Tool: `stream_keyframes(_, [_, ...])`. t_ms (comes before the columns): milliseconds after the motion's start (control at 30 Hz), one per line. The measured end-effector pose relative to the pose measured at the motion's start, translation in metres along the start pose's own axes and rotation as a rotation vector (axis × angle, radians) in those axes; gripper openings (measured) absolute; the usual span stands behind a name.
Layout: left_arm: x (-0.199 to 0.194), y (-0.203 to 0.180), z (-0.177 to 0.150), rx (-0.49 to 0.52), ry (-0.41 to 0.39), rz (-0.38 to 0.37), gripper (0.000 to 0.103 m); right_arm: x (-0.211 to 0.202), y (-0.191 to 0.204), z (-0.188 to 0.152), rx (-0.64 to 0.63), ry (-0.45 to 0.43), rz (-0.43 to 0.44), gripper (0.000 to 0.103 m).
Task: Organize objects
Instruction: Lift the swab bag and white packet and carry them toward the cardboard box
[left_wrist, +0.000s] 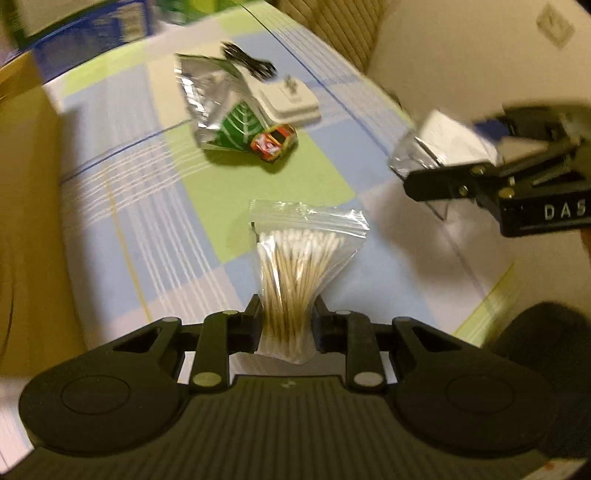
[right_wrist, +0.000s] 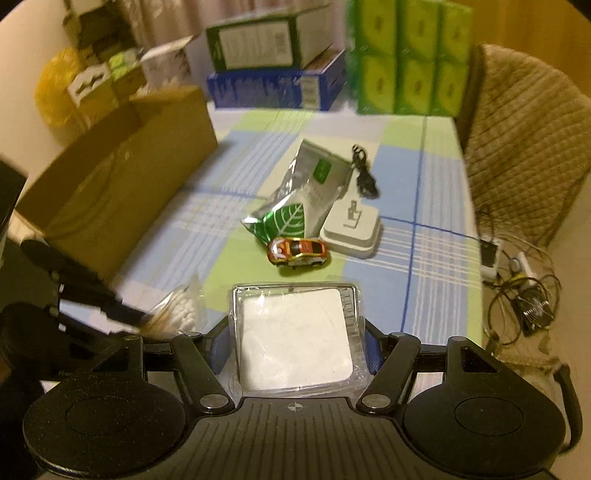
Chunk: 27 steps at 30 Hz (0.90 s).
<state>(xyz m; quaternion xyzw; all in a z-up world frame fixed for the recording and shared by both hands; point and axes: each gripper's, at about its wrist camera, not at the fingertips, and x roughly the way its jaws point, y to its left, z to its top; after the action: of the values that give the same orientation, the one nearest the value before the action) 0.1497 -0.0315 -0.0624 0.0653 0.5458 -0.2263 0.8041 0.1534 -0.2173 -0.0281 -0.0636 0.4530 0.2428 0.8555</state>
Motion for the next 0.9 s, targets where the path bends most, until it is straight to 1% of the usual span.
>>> stream_keyframes(67, [-0.009, 0.002, -0.006, -0.057, -0.041, 0.000, 0.022, -0.013, 0.009, -0.006, 0.016, -0.028, -0.026, 0.065])
stream_keyframes(167, [-0.034, 0.003, -0.023, -0.150, -0.104, -0.003, 0.022, -0.031, 0.020, -0.015, 0.054, -0.071, -0.037, 0.065])
stream_keyframes(333, [-0.066, 0.002, -0.044, -0.221, -0.174, 0.009, 0.022, -0.055, 0.036, -0.033, 0.116, -0.114, -0.048, 0.065])
stream_keyframes(600, [-0.103, -0.002, -0.066, -0.245, -0.247, 0.021, 0.022, -0.070, 0.060, -0.052, 0.131, -0.117, -0.041, 0.065])
stream_keyframes(900, [-0.119, -0.005, -0.076, -0.251, -0.277, 0.015, 0.022, -0.077, 0.076, -0.062, 0.117, -0.123, -0.047, 0.065])
